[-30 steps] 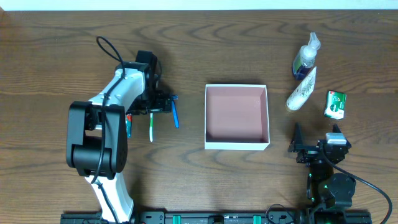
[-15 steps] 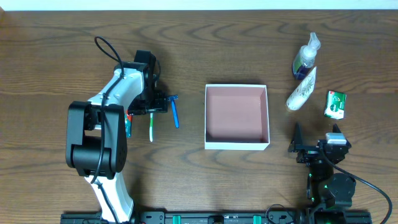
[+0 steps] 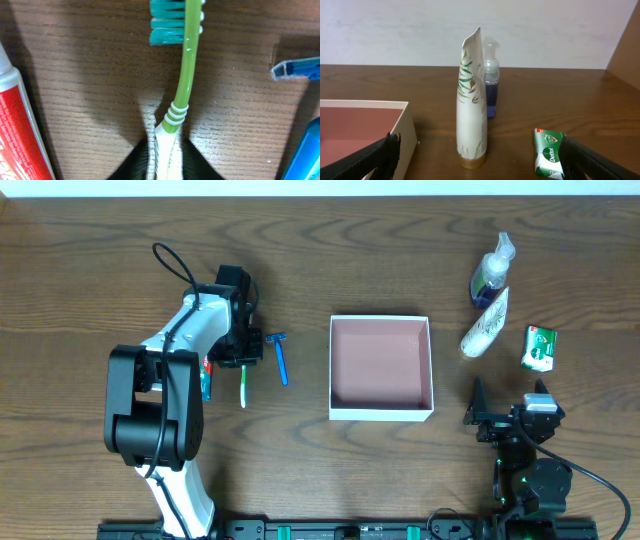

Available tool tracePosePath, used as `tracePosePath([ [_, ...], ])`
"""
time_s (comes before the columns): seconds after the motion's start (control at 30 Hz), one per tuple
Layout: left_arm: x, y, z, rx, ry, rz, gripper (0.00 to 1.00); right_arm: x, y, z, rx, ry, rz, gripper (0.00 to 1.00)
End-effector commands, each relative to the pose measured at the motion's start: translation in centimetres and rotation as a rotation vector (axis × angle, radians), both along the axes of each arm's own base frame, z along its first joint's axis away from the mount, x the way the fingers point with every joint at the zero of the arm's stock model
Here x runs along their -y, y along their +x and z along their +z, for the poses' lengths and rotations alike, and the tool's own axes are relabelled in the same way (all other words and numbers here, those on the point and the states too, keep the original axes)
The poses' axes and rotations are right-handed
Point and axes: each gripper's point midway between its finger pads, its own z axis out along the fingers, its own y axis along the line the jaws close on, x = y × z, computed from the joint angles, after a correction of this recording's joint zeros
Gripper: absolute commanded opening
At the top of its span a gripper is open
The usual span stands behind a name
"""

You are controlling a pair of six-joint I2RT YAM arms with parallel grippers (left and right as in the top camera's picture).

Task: Pack container
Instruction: 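Lift the toothbrush and carry it right into the box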

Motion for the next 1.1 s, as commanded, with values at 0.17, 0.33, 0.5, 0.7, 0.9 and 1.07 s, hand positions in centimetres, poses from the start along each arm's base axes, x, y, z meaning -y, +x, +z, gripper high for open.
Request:
tracePosePath([
  [0.17,-0.6,-1.1,-0.7,-0.049,0.030,0.003,0.06,-0.3,0.0,-0.1,-0.001,-0.014,0.016,0.99],
  [0.33,-0.5,0.4,1.9,-0.003,0.024,0.003,0.06,-0.3,0.0,-0.1,-0.001,-0.015,0.015,0.99],
  [0.5,-0.1,2.6,7.5,0.094,0.007,0.009,0.06,-0.3,0.0,-0.1,-0.001,-0.015,0.015,0.99],
  [0.7,3.7,2.6,16.0,0.225,-0.146,-0.030,0.06,-0.3,0.0,-0.1,-0.001,-0.014,0.016,0.99],
  [0.9,8.8,0.0,21.8,0.357,-0.230,-0.081,0.06,-0.3,0.0,-0.1,-0.001,-0.015,0.015,0.99],
  [1.07,14.7,-2.3,23.5,0.403,-0.280,-0.133,0.06,-0.3,0.0,-0.1,-0.001,-0.015,0.015,0.99],
])
